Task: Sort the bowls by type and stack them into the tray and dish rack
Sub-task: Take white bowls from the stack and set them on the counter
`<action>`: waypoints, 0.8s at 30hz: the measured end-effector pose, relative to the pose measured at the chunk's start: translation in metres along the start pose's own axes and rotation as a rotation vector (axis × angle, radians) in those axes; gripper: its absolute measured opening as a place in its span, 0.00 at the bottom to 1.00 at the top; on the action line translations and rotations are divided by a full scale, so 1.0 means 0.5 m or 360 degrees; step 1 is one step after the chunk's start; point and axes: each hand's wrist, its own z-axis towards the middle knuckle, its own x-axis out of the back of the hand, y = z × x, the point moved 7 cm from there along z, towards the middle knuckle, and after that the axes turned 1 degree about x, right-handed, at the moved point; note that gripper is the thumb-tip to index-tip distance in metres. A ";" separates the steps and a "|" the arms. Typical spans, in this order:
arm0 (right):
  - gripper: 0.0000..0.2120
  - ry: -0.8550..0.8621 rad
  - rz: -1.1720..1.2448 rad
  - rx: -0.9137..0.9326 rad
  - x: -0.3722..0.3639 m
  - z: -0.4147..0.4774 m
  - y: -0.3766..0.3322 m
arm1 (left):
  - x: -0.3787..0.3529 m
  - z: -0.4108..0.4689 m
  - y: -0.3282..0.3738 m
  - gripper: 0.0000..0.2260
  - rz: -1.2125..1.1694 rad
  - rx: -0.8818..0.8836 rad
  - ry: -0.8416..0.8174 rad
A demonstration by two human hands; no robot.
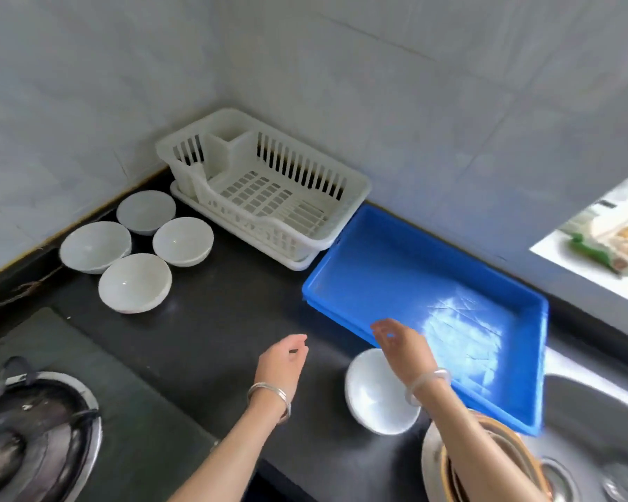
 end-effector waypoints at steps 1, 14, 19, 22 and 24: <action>0.09 0.0059 -0.0089 -0.0029 0.014 -0.015 0.033 | -0.035 -0.013 0.008 0.13 0.0061 -0.0033 -0.0085; 0.11 0.0001 -0.0516 -0.0374 -0.002 -0.071 0.175 | -0.176 -0.061 -0.021 0.23 0.0365 0.0003 -0.0328; 0.07 0.0047 -0.0596 -0.0355 0.002 -0.061 0.166 | -0.175 -0.055 -0.030 0.20 0.0262 0.0007 -0.0351; 0.09 0.0059 -0.0624 -0.0334 0.013 -0.064 0.166 | -0.175 -0.056 -0.042 0.18 0.0105 0.0081 -0.0378; 0.09 0.0069 -0.0618 -0.0322 0.020 -0.068 0.165 | -0.174 -0.055 -0.046 0.18 0.0034 0.0109 -0.0389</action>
